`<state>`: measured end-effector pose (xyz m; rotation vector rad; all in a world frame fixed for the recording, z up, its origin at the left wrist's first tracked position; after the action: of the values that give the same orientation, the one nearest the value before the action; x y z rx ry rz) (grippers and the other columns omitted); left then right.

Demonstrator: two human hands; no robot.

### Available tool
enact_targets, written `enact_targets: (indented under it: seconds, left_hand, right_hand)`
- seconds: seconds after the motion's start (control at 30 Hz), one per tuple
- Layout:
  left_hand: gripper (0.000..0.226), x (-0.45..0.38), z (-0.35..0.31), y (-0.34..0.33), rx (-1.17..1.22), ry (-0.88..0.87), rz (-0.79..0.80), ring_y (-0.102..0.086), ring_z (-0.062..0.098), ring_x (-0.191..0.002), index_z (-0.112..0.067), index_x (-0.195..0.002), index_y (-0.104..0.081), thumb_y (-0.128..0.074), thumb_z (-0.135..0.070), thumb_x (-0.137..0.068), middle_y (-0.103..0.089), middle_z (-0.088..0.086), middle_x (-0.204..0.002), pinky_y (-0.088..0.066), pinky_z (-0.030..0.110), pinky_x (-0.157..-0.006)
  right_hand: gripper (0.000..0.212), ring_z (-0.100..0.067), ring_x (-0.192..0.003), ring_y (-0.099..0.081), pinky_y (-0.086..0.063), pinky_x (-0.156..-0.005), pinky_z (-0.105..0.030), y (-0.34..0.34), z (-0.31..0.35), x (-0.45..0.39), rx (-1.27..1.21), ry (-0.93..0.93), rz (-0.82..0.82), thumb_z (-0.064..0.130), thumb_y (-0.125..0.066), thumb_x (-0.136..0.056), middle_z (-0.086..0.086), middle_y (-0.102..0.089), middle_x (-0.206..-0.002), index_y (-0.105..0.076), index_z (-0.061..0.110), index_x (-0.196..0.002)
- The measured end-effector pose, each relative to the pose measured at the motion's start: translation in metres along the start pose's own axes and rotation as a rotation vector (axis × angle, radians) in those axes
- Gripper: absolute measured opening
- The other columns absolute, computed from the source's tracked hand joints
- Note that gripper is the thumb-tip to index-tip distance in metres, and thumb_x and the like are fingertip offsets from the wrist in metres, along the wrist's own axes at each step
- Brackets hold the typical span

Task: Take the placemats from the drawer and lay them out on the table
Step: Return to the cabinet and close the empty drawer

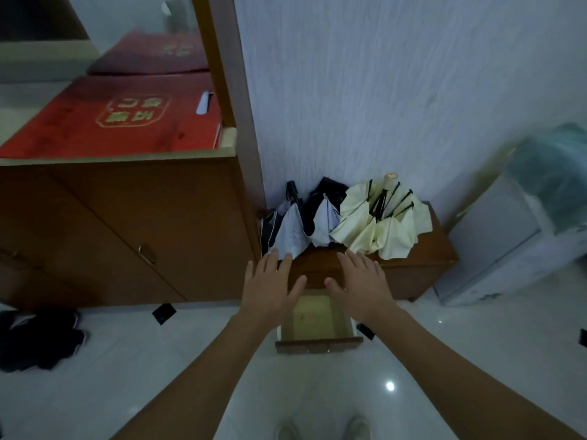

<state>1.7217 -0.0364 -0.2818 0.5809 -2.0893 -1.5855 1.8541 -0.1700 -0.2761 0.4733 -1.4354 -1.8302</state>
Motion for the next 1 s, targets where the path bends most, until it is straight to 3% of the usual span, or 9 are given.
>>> enact_targets:
  seconds: [0.17,0.33,0.57,0.83,1.0]
  left_hand:
    - [0.064,0.012,0.007,-0.030,-0.005,-0.007,0.053,-0.018,0.021,-0.146,-0.026,-0.153,-0.023,-0.023,-0.059,-0.098,-0.019,0.004,-0.161,-0.007,0.047,-0.118]
    - [0.089,0.022,0.006,-0.041,-0.017,0.030,0.044,-0.021,0.021,-0.145,-0.027,-0.152,-0.026,0.004,-0.067,-0.079,-0.022,0.005,-0.160,-0.007,0.047,-0.118]
    - [0.063,0.052,-0.003,-0.086,0.036,0.135,0.104,-0.020,0.022,-0.145,-0.025,-0.152,-0.024,-0.026,-0.058,-0.098,-0.020,0.005,-0.160,-0.010,0.046,-0.119]
    - [0.060,0.069,-0.005,-0.169,0.030,0.171,0.177,-0.016,0.023,-0.146,-0.025,-0.153,-0.022,-0.025,-0.055,-0.100,-0.017,0.006,-0.161,-0.005,0.047,-0.119]
    - [0.061,0.076,0.007,-0.231,0.069,0.199,0.222,-0.014,0.021,-0.148,-0.029,-0.153,-0.018,-0.022,-0.057,-0.099,-0.015,0.003,-0.162,-0.003,0.045,-0.119]
  right_hand:
    - [0.066,-0.020,-0.148,-0.010,-0.006,-0.120,-0.045,-0.032,-0.001,0.020,-0.017,-0.050,0.060,0.051,-0.042,-0.095,0.000,-0.019,-0.160,-0.024,0.022,-0.151]
    - [0.067,-0.020,-0.148,-0.010,-0.007,-0.120,-0.044,-0.045,-0.010,0.024,-0.030,-0.049,0.083,0.053,-0.040,-0.095,0.001,-0.019,-0.160,-0.023,0.022,-0.152]
    - [0.065,-0.021,-0.145,-0.020,-0.014,-0.119,-0.042,-0.090,-0.035,0.039,-0.064,0.001,0.118,0.051,-0.041,-0.095,-0.001,-0.028,-0.156,-0.027,0.019,-0.150]
    - [0.060,-0.026,-0.139,-0.029,-0.022,-0.116,-0.049,-0.179,-0.085,0.054,-0.110,-0.026,0.208,0.049,-0.043,-0.095,-0.004,-0.037,-0.150,-0.035,0.017,-0.145]
    - [0.054,-0.026,-0.133,-0.037,-0.029,-0.113,-0.046,-0.234,-0.108,0.055,-0.169,-0.084,0.163,0.047,-0.047,-0.094,-0.006,-0.047,-0.141,-0.043,0.016,-0.139]
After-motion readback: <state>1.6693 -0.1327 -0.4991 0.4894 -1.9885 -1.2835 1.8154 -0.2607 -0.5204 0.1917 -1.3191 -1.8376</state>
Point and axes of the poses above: each hand's wrist, its own x-axis away from the middle knuckle, its own y-axis out of the back of the hand, z = x × y, the point moved 3 cm from there along -x, towards the middle knuckle
